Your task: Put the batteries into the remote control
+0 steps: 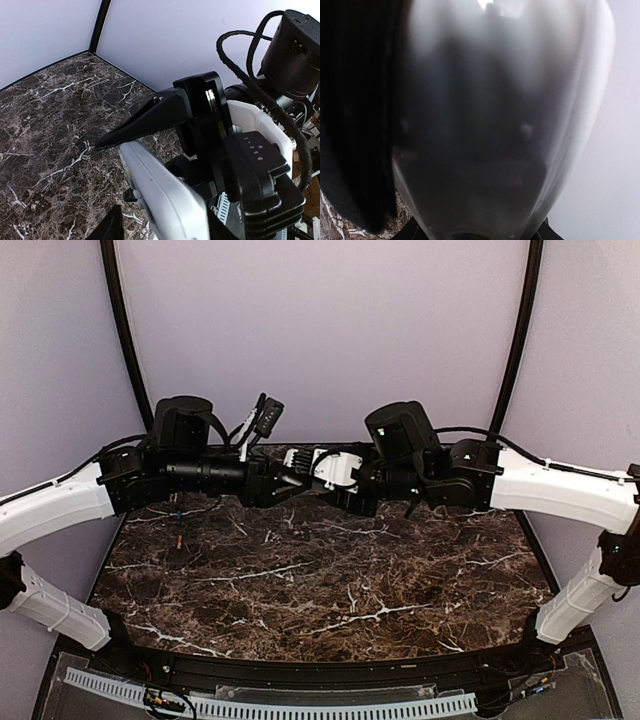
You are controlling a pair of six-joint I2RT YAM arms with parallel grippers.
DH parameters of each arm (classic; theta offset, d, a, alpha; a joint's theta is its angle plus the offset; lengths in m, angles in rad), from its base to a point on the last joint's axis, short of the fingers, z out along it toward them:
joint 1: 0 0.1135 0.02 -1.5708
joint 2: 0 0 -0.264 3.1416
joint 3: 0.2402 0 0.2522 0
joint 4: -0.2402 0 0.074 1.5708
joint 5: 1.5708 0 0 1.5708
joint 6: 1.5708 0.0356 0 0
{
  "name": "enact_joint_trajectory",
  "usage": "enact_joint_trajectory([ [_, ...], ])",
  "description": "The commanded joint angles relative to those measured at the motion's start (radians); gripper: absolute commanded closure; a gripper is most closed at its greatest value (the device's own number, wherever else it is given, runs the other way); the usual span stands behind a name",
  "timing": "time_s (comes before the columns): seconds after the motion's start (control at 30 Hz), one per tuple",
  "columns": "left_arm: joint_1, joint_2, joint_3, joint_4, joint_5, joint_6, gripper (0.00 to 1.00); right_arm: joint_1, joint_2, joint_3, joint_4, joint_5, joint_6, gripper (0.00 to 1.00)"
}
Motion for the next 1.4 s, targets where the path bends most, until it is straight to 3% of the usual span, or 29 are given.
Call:
enact_joint_trajectory([
  [0.0, 0.002, 0.002, 0.03, 0.019, -0.034, -0.024, 0.57, 0.02, 0.011, 0.026, 0.043, -0.007, -0.001, 0.98],
  [0.33, 0.002, -0.029, -0.016, 0.104, -0.119, -0.053, 0.82, 0.031, 0.016, 0.039, 0.095, 0.028, 0.045, 0.98],
  [0.4, 0.001, -0.036, -0.034, 0.137, -0.137, -0.064, 0.77, 0.035, 0.014, 0.036, 0.125, 0.034, 0.064, 0.98],
  [0.43, 0.001, -0.038, -0.039, 0.143, -0.15, -0.068, 0.63, 0.035, 0.013, 0.038, 0.137, 0.036, 0.077, 0.98],
  [0.5, 0.001, -0.047, -0.058, 0.19, -0.161, -0.083, 0.54, 0.034, 0.017, 0.044, 0.15, 0.041, 0.104, 0.98],
  [0.8, 0.001, -0.06, -0.077, 0.28, -0.204, -0.1, 0.54, 0.038, 0.038, 0.051, 0.164, 0.034, 0.12, 0.98],
  [0.9, 0.001, -0.073, -0.076, 0.279, -0.223, -0.089, 0.63, 0.038, 0.036, 0.046, 0.164, 0.031, 0.116, 0.98],
  [1.0, 0.002, -0.076, -0.076, 0.271, -0.223, -0.081, 0.89, 0.039, 0.034, 0.046, 0.161, 0.032, 0.115, 0.98],
  [1.1, 0.001, -0.075, -0.082, 0.268, -0.21, -0.088, 0.99, 0.04, 0.027, 0.04, 0.172, 0.029, 0.118, 0.96],
  [1.2, 0.002, -0.077, -0.092, 0.274, -0.189, -0.102, 1.0, 0.04, 0.009, 0.018, 0.214, 0.023, 0.126, 0.81],
  [1.37, 0.001, -0.105, -0.133, 0.342, -0.142, -0.131, 1.0, 0.039, -0.064, -0.074, 0.338, -0.002, 0.139, 0.27],
])
